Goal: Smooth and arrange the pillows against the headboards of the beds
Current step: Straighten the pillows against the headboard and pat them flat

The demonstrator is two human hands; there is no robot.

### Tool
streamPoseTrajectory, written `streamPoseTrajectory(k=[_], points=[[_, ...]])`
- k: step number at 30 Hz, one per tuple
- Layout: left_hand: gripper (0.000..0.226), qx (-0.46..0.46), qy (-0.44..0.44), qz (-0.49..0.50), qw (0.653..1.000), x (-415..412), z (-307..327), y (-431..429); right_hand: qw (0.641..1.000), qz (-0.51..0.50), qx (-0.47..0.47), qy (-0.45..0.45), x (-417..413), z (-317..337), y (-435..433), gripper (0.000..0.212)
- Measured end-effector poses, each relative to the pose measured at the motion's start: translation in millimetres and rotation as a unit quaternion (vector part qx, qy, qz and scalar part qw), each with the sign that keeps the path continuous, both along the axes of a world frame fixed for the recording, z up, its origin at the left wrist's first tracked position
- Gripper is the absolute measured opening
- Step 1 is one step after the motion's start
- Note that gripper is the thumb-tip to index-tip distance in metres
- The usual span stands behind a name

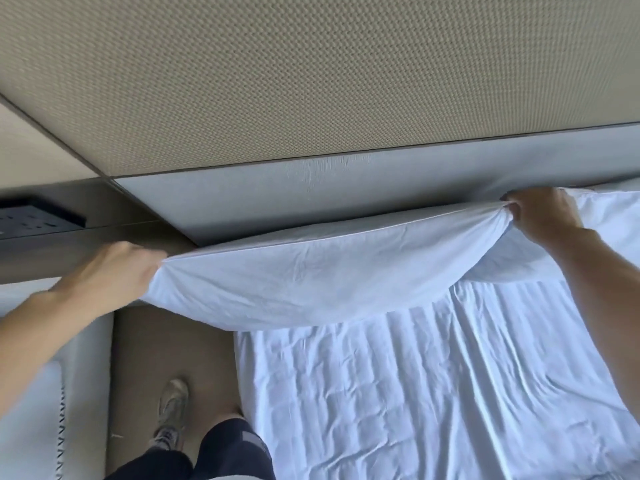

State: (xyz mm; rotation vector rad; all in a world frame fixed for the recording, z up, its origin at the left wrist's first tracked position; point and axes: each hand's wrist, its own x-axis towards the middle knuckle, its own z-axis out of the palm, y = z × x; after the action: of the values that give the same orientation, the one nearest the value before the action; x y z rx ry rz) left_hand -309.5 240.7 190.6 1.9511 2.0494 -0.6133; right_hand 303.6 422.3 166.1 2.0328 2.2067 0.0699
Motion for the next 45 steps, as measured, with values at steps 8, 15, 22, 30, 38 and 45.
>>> streamPoseTrajectory(k=[8, 15, 22, 30, 38, 45], points=[[0.06, 0.079, -0.105, -0.139, 0.982, 127, -18, 52, 0.998, 0.0, -0.032, 0.062, -70, -19, -21, 0.071], [0.017, 0.037, -0.096, -0.261, 0.96, 296, -38, 105, 0.981, 0.165, -0.09, 0.043, -127, -40, -52, 0.04], [0.017, 0.095, -0.104, -0.271, 0.952, 279, -24, 148, 0.991, 0.126, 0.028, 0.043, -90, -31, -45, 0.041], [0.045, 0.098, -0.114, -0.311, 0.938, 384, -59, 142, 0.719, -0.419, 0.296, 0.469, -37, -113, -106, 0.049], [0.027, 0.3, -0.142, -0.383, 0.862, 413, -50, 142, 0.483, -0.551, 0.163, 0.661, -117, -250, -167, 0.075], [0.068, 0.147, 0.127, -0.729, 0.657, 517, -175, 66, 0.55, -0.481, 0.269, 0.627, -133, -292, -119, 0.06]])
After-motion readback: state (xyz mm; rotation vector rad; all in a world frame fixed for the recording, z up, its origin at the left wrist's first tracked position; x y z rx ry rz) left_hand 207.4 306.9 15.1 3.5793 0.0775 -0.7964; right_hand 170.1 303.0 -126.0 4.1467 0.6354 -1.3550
